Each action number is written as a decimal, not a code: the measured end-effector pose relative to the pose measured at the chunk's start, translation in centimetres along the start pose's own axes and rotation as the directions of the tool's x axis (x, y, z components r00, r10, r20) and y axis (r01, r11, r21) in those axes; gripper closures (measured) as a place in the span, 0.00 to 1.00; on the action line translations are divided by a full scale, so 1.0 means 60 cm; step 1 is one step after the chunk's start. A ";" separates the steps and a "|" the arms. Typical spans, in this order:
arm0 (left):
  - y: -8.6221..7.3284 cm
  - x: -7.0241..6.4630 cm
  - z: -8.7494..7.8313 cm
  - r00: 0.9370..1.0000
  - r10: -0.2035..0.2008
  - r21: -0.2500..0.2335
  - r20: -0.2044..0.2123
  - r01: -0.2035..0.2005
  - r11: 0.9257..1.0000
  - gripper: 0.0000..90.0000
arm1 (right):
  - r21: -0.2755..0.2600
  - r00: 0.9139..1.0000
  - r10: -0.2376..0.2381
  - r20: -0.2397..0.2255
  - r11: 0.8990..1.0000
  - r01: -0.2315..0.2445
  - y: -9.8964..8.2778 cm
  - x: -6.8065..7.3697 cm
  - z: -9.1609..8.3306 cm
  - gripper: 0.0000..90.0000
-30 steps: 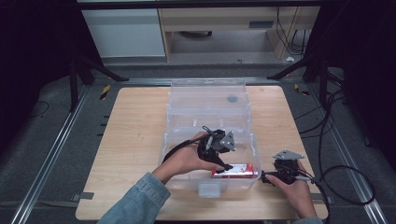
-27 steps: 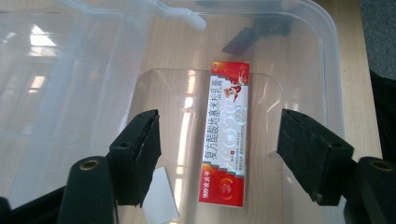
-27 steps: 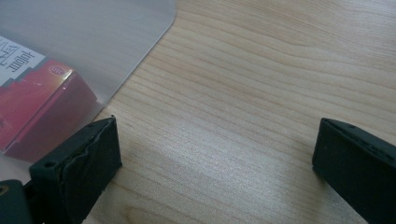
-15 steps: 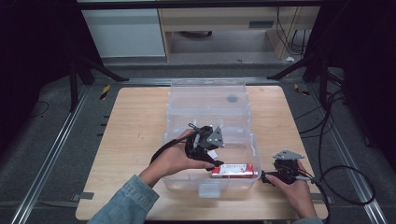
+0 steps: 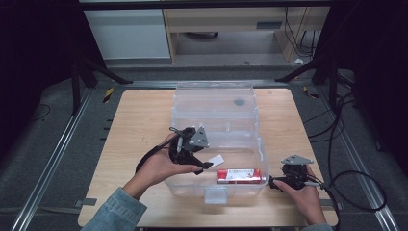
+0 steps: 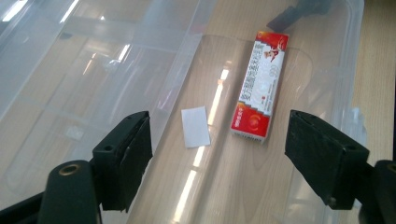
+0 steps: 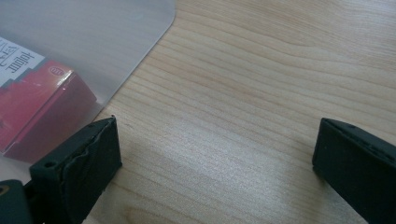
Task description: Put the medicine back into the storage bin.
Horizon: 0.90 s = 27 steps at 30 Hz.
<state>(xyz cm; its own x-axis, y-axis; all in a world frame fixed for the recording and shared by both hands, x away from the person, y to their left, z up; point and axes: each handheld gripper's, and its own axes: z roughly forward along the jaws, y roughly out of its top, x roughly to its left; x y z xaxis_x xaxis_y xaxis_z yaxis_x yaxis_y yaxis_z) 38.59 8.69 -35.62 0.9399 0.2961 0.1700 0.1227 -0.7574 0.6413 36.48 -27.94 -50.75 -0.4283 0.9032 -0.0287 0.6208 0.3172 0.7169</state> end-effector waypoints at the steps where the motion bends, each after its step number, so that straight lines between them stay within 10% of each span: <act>1: -0.004 0.000 -0.003 1.000 -0.001 0.002 -0.005 0.001 1.000 0.26 | 0.000 1.000 0.001 0.000 1.000 -0.001 0.000 0.000 0.000 0.02; 8: -0.034 -0.003 -0.016 1.000 -0.009 0.018 -0.008 0.009 1.000 0.29 | 0.000 1.000 0.006 0.002 1.000 -0.006 0.001 -0.001 -0.002 0.06; 16: -0.067 -0.014 -0.022 0.999 -0.043 0.006 -0.015 0.043 0.999 0.31 | -0.008 0.998 -0.048 0.028 0.999 0.049 0.008 -0.001 -0.020 0.36; 27: -0.092 -0.028 -0.020 0.994 -0.112 -0.010 -0.020 0.112 0.994 0.32 | -0.086 0.991 -0.120 0.059 0.988 0.125 0.088 -0.006 -0.089 0.49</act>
<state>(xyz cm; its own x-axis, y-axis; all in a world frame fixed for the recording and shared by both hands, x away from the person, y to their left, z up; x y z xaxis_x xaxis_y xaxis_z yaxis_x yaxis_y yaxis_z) 35.96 13.09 -38.53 0.9138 0.3905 0.1119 0.2236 -0.7135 0.6640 36.40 -28.11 -43.26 -0.4597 0.8743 -0.1556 0.5036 0.4010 0.7653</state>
